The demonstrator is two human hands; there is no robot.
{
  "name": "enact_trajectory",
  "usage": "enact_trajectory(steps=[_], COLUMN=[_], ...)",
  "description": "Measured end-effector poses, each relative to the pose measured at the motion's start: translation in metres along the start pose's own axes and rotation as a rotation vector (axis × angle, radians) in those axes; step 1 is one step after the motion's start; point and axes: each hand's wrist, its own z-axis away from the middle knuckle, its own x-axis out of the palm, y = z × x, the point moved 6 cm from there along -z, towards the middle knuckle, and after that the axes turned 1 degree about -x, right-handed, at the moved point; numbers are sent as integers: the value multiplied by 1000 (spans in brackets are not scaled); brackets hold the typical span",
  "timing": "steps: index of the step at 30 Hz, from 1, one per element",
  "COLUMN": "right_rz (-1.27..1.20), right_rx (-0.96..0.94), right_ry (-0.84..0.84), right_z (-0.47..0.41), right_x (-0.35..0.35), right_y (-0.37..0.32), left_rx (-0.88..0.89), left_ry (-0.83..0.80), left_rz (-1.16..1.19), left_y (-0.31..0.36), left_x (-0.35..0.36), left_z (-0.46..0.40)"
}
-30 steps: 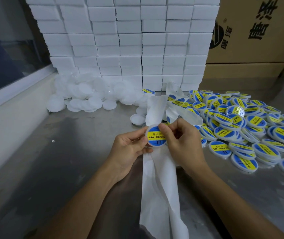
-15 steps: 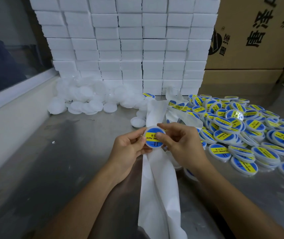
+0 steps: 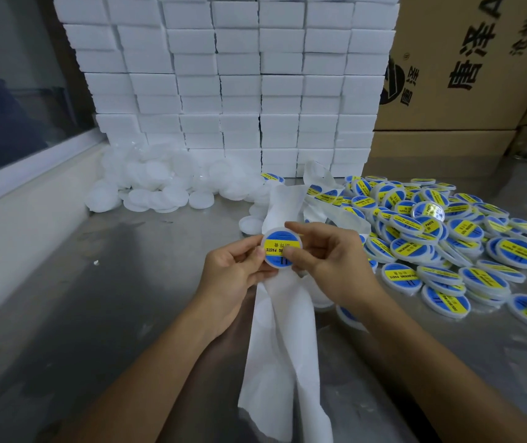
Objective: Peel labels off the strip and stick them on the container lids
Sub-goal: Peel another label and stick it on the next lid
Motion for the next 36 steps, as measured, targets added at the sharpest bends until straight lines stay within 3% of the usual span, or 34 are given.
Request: enact_trajectory(steps=[5,10,14,20,26,30,33,36], right_rz=[-126,-69,84,500,558,527,526,600], right_rx=[-18,5,9,-266,-243,-156,-117,-37], right_ry=[189,189,164,36,82,242,404,573], right_z=[0,-1,-2,2,3,-5,-6,-5], right_x=[-9,-7,-4,6,-6,-44,-83,-118], right_y=[-2,4,7,-9,-10,-6,3,15], left_rx=[6,3,-14,-29,4,123,150,160], left_ry=[-84,-34,-7,12,8,240,242,197], left_rz=[-80,-62,-8,85,30,-296,-491,-542], left_y=[2,3,4,3,4,6,4,4], left_x=[8,5,4,1,3,-9,-5,2], left_z=[5,5,4,2,3,2,3,3])
